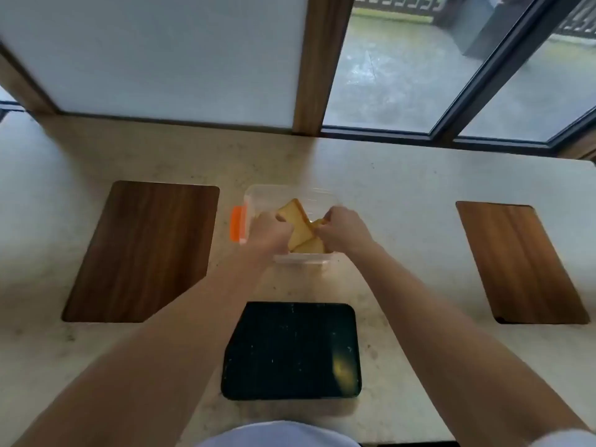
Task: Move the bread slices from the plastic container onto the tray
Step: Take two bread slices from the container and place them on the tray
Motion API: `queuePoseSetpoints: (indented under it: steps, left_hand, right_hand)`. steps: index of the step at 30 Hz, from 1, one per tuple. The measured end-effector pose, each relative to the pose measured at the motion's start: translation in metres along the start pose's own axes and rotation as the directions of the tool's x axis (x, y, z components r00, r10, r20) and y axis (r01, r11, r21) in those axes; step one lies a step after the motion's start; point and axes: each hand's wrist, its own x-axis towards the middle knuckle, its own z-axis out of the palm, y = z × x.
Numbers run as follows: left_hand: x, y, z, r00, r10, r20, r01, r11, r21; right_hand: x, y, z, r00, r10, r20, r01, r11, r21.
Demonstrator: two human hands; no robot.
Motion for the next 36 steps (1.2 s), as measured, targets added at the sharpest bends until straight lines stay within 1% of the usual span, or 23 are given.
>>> queuePoseSetpoints:
  steps: [2,4,7,10,12,14,18,22,25,28,32,34,36]
  left_hand:
    - [0.007,0.006,0.004,0.998,-0.036,-0.049,0.038,0.998,0.043]
    - [0.013,0.012,0.009,0.995,-0.045,-0.085,0.053,0.994,0.094]
    - [0.021,0.026,0.015,0.993,-0.067,-0.095,0.082,0.984,0.157]
    - [0.028,0.036,0.023,0.989,-0.142,-0.033,0.146,0.971,0.191]
    - [0.035,0.038,0.027,0.981,-0.193,-0.017,0.192,0.956,0.223]
    - [0.045,0.039,0.031,0.978,-0.208,-0.025,0.207,0.942,0.263]
    - [0.059,0.042,0.034,0.982,-0.183,-0.042,0.186,0.919,0.347]
    - [0.064,0.050,0.030,0.984,-0.180,-0.006,0.159,0.853,0.496]
    - [0.066,0.054,0.024,0.979,-0.201,0.018,0.158,0.819,0.552]
    - [0.063,0.049,0.017,0.983,-0.184,0.004,0.146,0.790,0.595]
    - [0.057,0.040,0.007,0.985,-0.170,0.028,0.119,0.787,0.605]
    - [0.053,0.041,0.001,0.993,-0.110,0.032,0.069,0.797,0.600]
    - [0.046,0.046,-0.006,0.999,-0.028,0.045,-0.002,0.829,0.560]
  right_hand:
    - [0.009,-0.001,-0.002,1.000,-0.017,-0.007,0.016,0.987,-0.157]
    - [0.017,0.000,0.004,0.999,-0.043,0.011,0.045,0.965,-0.260]
    - [0.024,-0.002,0.012,0.992,-0.119,0.047,0.128,0.933,-0.337]
    - [0.032,-0.001,0.020,0.976,-0.202,0.075,0.216,0.892,-0.398]
    - [0.035,0.000,0.023,0.968,-0.224,0.112,0.251,0.867,-0.431]
    - [0.038,0.003,0.025,0.962,-0.228,0.147,0.271,0.846,-0.460]
    - [0.043,-0.001,0.024,0.965,-0.210,0.159,0.261,0.843,-0.469]
    - [0.047,-0.005,0.021,0.966,-0.175,0.188,0.245,0.851,-0.465]
    - [0.048,-0.007,0.019,0.962,-0.184,0.203,0.258,0.856,-0.447]
    - [0.049,-0.009,0.022,0.955,-0.207,0.210,0.283,0.847,-0.450]
    - [0.044,-0.008,0.028,0.963,-0.160,0.217,0.229,0.910,-0.345]
    - [0.040,-0.006,0.030,0.962,-0.170,0.212,0.234,0.913,-0.333]
    - [0.038,-0.005,0.028,0.967,-0.174,0.186,0.228,0.919,-0.321]
